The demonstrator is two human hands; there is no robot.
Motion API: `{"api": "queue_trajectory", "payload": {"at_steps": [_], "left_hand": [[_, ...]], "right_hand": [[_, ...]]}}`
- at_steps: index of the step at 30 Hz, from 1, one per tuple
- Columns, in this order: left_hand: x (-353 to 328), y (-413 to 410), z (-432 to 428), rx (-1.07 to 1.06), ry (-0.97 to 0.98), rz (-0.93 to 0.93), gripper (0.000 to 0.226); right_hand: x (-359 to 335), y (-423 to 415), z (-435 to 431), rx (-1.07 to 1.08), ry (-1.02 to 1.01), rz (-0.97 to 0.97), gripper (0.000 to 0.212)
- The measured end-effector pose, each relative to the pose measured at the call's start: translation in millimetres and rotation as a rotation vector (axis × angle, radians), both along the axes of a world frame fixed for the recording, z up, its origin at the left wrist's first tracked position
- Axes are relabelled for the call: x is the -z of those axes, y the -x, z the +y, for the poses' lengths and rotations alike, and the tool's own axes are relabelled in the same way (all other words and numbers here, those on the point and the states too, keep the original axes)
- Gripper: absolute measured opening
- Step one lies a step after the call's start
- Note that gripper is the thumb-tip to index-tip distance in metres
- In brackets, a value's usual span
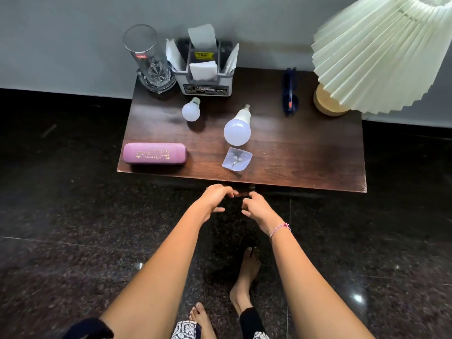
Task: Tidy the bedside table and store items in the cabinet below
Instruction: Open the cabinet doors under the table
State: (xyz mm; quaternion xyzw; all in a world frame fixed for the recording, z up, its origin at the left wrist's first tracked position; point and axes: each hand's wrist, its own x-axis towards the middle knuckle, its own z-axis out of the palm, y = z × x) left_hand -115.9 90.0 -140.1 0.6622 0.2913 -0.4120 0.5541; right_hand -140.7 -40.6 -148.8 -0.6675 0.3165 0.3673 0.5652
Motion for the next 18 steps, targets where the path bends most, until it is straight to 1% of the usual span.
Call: {"api": "queue_trajectory", "payload": {"at_steps": [2,4,6,8,9,11,12,13,16,18], "left_hand": [[5,-1,1,-0.022,-0.024,-0.014,0.012],[10,2,3,0.018,-0.035,-0.013,0.014],[12,8,7,0.061,-0.046,-0.004,0.014],[12,18,13,0.085,-0.067,0.008,0.012],[13,26,16,0.102,-0.083,0.013,0.015],[16,43,21,0.127,-0.116,0.024,0.029],[17,52,23,0.125,-0.130,0.029,0.041],[18,60,25,0.114,-0.136,0.032,0.052],[13,68,28,0.057,-0.119,0.041,0.072],[11,63,27,0.061,-0.154,0.055,0.097]], "right_hand": [[4,-1,-1,0.061,0.004,0.018,0.015],[6,1,-3,0.069,0.031,0.006,0.018],[8,6,-4,0.102,0.015,-0.013,0.021],[7,17,-6,0.132,-0.031,-0.033,0.013],[7,23,-7,0.122,-0.040,-0.044,0.016],[7,38,-8,0.085,-0.011,-0.066,0.048],[8,45,-9,0.084,0.015,-0.072,0.058],[8,51,-9,0.100,0.037,-0.077,0.062],[7,65,-10,0.170,0.065,-0.038,0.065],[6,69,-8,0.181,0.110,0.000,0.072]]}}
